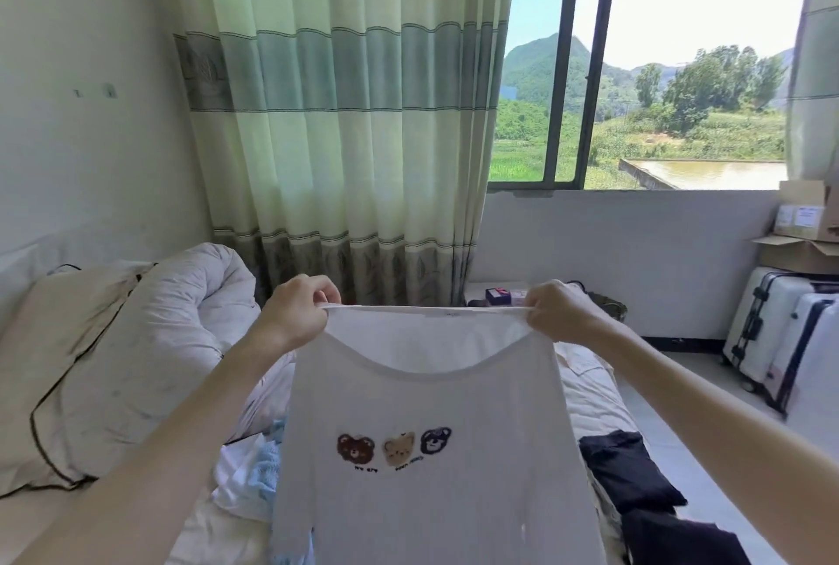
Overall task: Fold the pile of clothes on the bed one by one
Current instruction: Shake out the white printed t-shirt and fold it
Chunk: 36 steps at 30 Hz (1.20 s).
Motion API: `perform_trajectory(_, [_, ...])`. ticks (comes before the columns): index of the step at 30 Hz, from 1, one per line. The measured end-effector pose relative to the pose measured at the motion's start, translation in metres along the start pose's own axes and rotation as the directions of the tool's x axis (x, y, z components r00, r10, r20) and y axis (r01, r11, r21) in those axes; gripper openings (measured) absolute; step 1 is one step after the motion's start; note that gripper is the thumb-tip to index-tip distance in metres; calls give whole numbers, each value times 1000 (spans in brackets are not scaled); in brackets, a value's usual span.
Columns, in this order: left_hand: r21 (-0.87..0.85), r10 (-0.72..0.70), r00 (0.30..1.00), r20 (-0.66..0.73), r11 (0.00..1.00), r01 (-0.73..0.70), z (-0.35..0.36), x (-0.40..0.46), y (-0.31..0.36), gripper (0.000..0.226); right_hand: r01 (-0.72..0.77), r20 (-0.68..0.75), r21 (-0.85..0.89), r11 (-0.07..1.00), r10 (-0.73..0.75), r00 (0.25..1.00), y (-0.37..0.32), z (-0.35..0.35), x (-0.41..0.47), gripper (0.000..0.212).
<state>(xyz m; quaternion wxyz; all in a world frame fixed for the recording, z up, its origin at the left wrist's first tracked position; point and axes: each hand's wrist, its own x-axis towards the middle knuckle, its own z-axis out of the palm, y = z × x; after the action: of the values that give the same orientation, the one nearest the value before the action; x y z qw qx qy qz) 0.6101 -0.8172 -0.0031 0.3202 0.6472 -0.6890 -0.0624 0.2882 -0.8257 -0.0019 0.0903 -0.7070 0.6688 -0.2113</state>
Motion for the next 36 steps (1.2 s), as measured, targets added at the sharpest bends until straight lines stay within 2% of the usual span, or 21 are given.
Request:
perform_trajectory(2, [-114, -25, 999, 27, 993, 28, -8, 4, -1, 28, -25, 12, 117, 993, 24, 1000, 3, -5, 4, 18])
perform_trajectory(5, [-335, 46, 997, 54, 942, -26, -25, 4, -2, 25, 52, -162, 338, 940, 4, 987, 0, -20, 8, 14])
perform_trajectory(7, [-540, 97, 992, 87, 841, -35, -33, -5, -6, 23, 131, -198, 565, 814, -21, 980, -3, -24, 4, 18])
perform_trajectory(9, [-558, 98, 977, 191, 829, 26, -33, -15, -13, 11, 81, -82, 713, 697, -32, 996, 0, -18, -1, 19])
perform_trajectory(11, [-457, 80, 948, 308, 886, 74, -30, -23, -23, 18, -17, 67, 690, 723, -40, 997, 4, -8, -6, 25])
perform_trajectory(13, [-413, 102, 911, 399, 907, 79, -33, -28, -30, 17, -74, 127, 679, 731, -17, 992, 4, -1, -8, 32])
perform_trajectory(14, [-431, 136, 886, 444, 899, 78, -37, -30, -32, 16, -97, 138, 706, 701, -2, 990, 2, 0, -9, 32])
perform_trajectory(17, [-540, 243, 810, 533, 835, 105, -53, -34, -49, 28, -200, 267, 812, 548, -45, 963, -1, 0, -9, 12])
perform_trajectory(18, [-549, 255, 812, 525, 830, 94, -57, -35, -55, 30, -245, 342, 826, 508, -106, 934, -3, -2, -11, 3])
perform_trajectory(20, [-533, 232, 870, 436, 845, 42, -61, -43, -62, 16, -327, 478, 810, 486, -224, 849, 0, -1, -15, 32])
perform_trajectory(21, [-518, 193, 906, 376, 855, 33, -62, -47, -65, 9, -346, 519, 798, 493, -273, 810, 2, 0, -18, 39])
perform_trajectory(23, [-490, 110, 954, 280, 870, 44, -61, -59, -70, 10, -361, 558, 788, 499, -330, 761, 0, 5, -27, 37])
perform_trajectory(25, [-474, 40, 978, 203, 879, 62, -61, -76, -74, 15, -362, 556, 792, 491, -336, 760, -6, 12, -39, 32])
perform_trajectory(27, [-496, -30, 989, 143, 862, 98, -63, -96, -75, 15, -266, 488, 798, 541, -319, 813, -15, 19, -55, 25])
perform_trajectory(28, [-501, -69, 991, 111, 857, 116, -65, -107, -74, 13, -144, 405, 760, 634, -288, 868, -22, 22, -65, 17])
perform_trajectory(30, [-478, -139, 990, 33, 867, 138, -67, -131, -72, 13, 131, 131, 546, 827, -239, 962, -34, 28, -84, 7])
perform_trajectory(31, [-443, -174, 985, -18, 884, 148, -66, -146, -69, 14, 223, 2, 457, 861, -252, 968, -39, 33, -93, 7])
perform_trajectory(33, [-348, -243, 958, -151, 920, 179, -65, -178, -62, 15, 326, -156, 422, 846, -287, 945, -44, 43, -114, 12])
perform_trajectory(36, [-262, -297, 883, -364, 942, 209, -65, -233, -45, 11, 392, -254, 399, 829, -310, 916, -37, 59, -145, 26])
